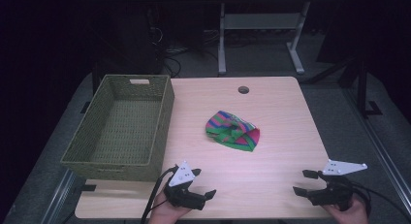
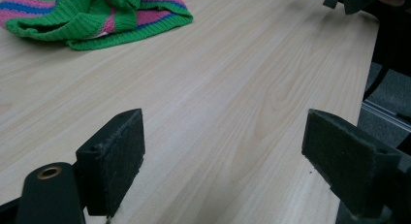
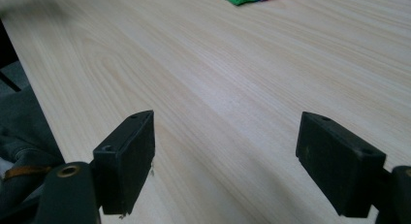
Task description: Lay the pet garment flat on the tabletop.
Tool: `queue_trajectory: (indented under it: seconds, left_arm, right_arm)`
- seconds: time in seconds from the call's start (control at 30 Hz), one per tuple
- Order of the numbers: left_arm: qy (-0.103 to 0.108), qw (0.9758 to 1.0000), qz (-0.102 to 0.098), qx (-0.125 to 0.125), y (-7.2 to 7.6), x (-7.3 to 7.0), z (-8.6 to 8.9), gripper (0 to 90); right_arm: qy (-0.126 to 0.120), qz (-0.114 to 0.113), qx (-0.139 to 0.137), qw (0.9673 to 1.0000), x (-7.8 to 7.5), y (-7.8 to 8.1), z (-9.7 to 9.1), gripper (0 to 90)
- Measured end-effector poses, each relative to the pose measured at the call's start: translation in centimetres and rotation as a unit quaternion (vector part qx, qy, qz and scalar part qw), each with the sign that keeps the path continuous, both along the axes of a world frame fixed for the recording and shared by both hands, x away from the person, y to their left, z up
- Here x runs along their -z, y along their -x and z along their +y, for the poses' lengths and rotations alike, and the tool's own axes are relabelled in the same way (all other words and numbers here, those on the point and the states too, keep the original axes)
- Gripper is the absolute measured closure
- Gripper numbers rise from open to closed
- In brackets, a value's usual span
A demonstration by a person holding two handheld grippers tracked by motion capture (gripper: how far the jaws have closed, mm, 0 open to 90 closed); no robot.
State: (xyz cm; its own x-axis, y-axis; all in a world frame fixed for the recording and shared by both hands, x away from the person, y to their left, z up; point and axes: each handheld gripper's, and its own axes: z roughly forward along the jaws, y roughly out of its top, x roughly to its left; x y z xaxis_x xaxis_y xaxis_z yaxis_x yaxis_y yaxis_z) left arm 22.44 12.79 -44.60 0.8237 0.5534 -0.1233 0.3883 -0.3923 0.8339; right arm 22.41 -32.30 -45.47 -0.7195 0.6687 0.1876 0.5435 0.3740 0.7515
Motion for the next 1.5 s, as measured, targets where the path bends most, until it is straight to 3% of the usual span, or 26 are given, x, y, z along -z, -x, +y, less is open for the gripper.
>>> queue_trajectory:
  seconds: [0.1,0.43,0.6,0.8,0.93,1.33,1.5]
  left_arm:
    - [0.007,0.9999,0.008,-0.002,-0.2,0.0,0.2,15.1]
    - [0.003,1.0,0.0,0.004,-0.2,-0.1,0.2,15.1]
    - [0.002,0.9999,-0.007,0.009,0.1,-0.3,0.1,15.1]
    - [-0.001,0.9999,-0.003,0.016,-0.2,-0.2,0.1,15.1]
    - [0.0,0.9999,-0.001,0.014,-0.5,-0.1,0.2,15.1]
    - [0.006,0.9999,0.006,0.013,-1.0,-0.1,0.8,15.2]
    - [0.002,0.9998,0.007,0.017,-1.1,0.1,0.6,15.2]
  right_arm:
    - [-0.001,0.0,-0.005,1.0,-0.1,0.1,0.2,21.6]
    - [-0.002,-0.001,-0.033,0.9995,-1.3,-0.6,2.0,20.8]
    - [0.004,0.009,-0.052,0.9986,-2.1,-2.2,3.3,20.2]
    - [-0.008,0.02,-0.066,0.9976,-3.2,-4.0,4.1,19.1]
    - [-0.002,0.026,-0.074,0.9969,-3.9,-4.8,4.6,18.7]
    - [-0.012,0.032,-0.082,0.996,-5.4,-7.5,5.4,17.9]
    - [-0.005,0.044,-0.086,0.9953,-5.6,-8.4,5.9,17.8]
